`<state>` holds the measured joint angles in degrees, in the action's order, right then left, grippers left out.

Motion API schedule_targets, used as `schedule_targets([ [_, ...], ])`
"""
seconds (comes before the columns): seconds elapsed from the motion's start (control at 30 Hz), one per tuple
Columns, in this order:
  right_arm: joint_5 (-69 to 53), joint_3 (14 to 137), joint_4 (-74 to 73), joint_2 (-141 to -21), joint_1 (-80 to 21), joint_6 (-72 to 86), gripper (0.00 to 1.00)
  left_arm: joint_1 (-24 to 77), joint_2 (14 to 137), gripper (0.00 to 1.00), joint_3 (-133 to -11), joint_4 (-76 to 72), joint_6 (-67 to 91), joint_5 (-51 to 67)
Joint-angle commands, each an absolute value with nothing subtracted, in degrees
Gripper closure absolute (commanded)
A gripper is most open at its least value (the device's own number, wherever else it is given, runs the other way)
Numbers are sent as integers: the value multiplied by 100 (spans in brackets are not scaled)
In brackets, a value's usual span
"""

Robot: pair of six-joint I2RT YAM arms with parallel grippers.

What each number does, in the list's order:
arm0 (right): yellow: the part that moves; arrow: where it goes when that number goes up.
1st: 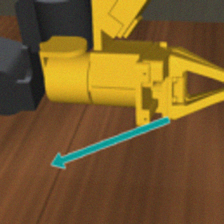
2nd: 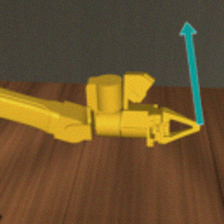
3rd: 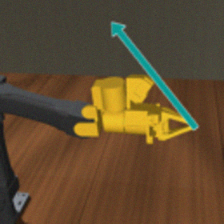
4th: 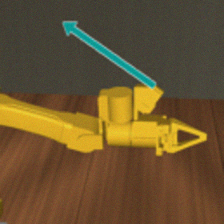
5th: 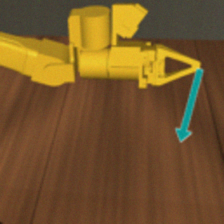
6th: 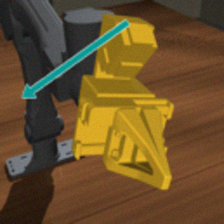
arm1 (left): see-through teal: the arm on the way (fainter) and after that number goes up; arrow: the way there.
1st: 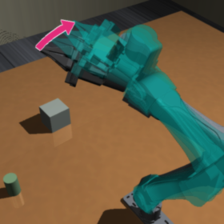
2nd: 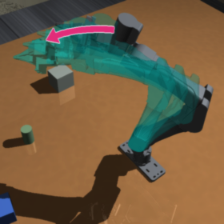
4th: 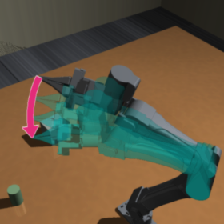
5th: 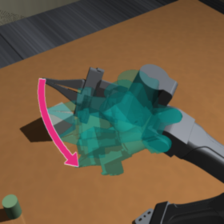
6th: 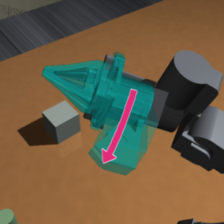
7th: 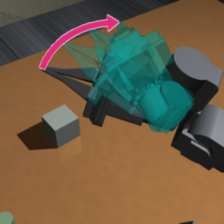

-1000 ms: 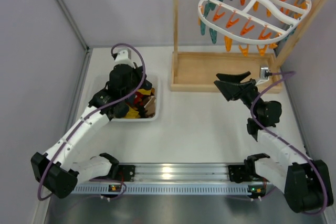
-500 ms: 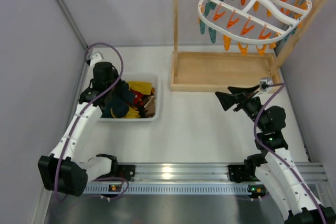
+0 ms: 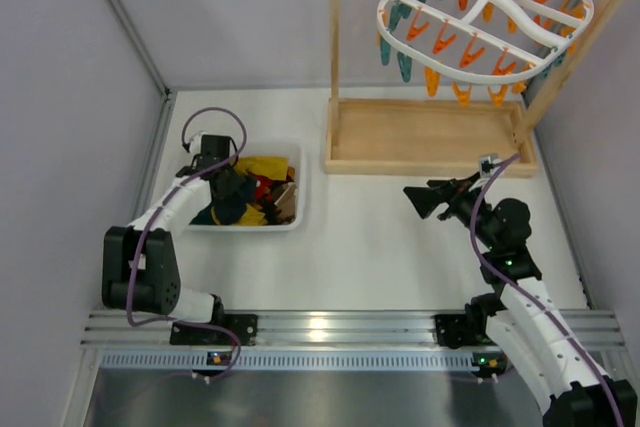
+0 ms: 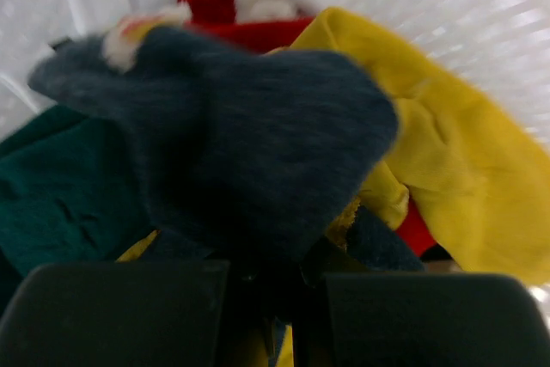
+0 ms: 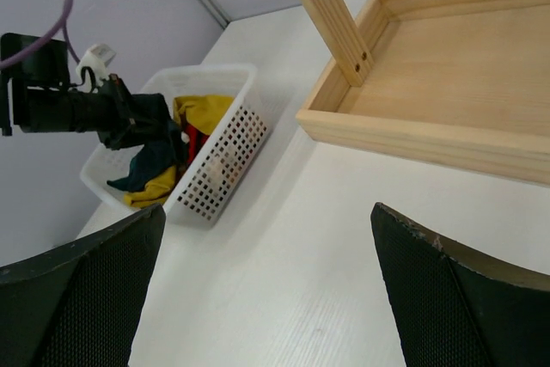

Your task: Remove the socks clipped to the hanger

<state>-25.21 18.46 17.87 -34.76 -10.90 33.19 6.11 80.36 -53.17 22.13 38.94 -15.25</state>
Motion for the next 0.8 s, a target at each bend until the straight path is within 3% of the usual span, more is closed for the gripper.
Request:
schedule_targets([
  [0.0,-2672,1872,2004,-3358,-1187,3287,1,502,8366,93,-5054,1811,4165,-1240],
  [0.1,-2689,1942,1750,-3200,-1178,3208,0,457,8350,93,-4931,1749,4297,-1090],
  [0.2,-2681,2074,1407,-2980,-1186,3094,1,457,7965,82,-4878,1758,4324,-1072],
  [0.3,-2654,2267,986,-2787,-1178,2962,0,457,7360,58,-4834,1775,4315,-1063],
  [0.33,-2628,2328,836,-2708,-1178,2884,0,457,7191,41,-4808,1784,4324,-1055],
  [0.53,-2163,2811,53,-2409,-1169,2611,1,457,6294,17,-4728,2047,4272,-1020],
  [0.6,-2092,2952,-191,-2373,-1178,2523,1,457,6057,3,-4798,2301,4158,-1028],
  [0.77,-1417,3629,-1237,-2434,-1169,2128,0,466,5232,2,-5035,2943,3702,-1177],
])
